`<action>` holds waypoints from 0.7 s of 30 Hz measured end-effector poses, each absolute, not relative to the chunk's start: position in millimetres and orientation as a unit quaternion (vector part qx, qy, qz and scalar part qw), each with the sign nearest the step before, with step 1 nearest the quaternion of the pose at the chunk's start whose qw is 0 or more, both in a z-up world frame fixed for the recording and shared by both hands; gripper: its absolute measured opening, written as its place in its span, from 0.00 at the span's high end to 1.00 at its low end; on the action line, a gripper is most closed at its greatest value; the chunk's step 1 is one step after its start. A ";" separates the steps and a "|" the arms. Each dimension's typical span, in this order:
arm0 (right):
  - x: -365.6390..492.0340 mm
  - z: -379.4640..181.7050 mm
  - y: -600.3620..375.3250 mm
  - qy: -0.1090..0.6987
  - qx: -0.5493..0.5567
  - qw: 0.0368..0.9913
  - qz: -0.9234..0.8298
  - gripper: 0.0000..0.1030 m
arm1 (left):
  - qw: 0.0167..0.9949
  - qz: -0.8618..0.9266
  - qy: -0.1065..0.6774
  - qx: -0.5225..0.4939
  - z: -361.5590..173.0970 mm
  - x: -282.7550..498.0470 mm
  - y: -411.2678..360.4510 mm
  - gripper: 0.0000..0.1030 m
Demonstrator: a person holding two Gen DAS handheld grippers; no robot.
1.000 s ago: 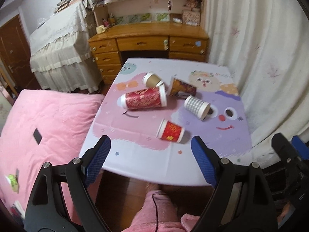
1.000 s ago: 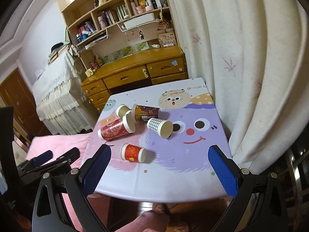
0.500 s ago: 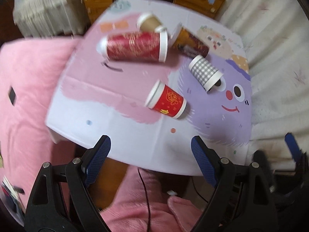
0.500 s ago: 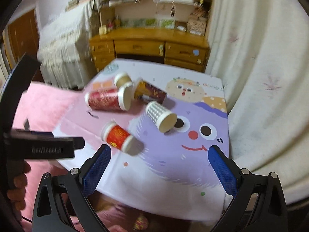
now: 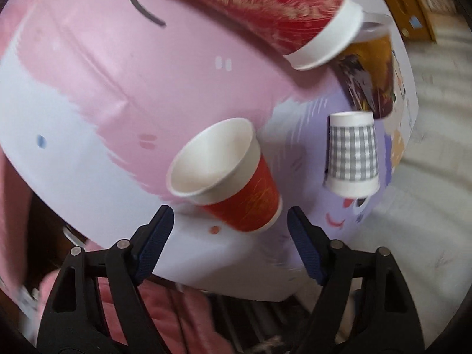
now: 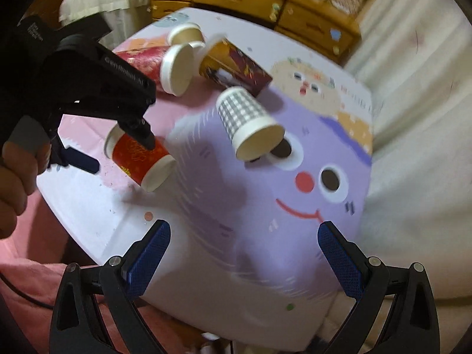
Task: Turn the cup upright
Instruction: 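Reach the left tool to the small red cup and grasp its side, then lift the small red cup with the left tool and rotate it upright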
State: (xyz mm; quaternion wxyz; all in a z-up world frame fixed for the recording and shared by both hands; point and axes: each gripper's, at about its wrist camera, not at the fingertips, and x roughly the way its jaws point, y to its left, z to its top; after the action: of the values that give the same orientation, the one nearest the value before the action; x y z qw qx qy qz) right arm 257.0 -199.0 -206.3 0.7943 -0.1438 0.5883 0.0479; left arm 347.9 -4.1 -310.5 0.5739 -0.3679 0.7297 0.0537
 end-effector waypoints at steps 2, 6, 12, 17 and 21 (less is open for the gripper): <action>259.4 -211.3 -205.5 0.601 -0.118 0.789 0.043 0.01 | 0.567 0.055 0.730 -0.377 -318.8 351.6 -5.3 0.25; 263.7 -217.3 -214.7 0.616 -0.100 0.781 0.030 0.01 | 0.558 0.072 0.735 -0.378 -333.7 360.5 -10.0 0.26; 266.6 -212.4 -223.1 0.618 -0.104 0.779 -0.003 0.01 | 0.567 0.078 0.751 -0.330 -338.4 373.3 -13.6 0.41; 270.1 -204.7 -230.5 0.621 -0.085 0.779 -0.010 0.01 | 0.591 0.034 0.770 -0.238 -324.9 387.7 -23.9 0.42; 272.0 -202.0 -238.5 0.627 -0.062 0.776 -0.028 0.01 | 0.578 -0.022 0.800 -0.159 -323.0 389.3 -31.5 0.42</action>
State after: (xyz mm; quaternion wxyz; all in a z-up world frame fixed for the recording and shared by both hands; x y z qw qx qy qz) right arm 272.0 -238.5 -202.0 0.7762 -0.0616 0.6269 -0.0275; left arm 389.3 -31.5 -323.0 0.5784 -0.1586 0.7998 -0.0224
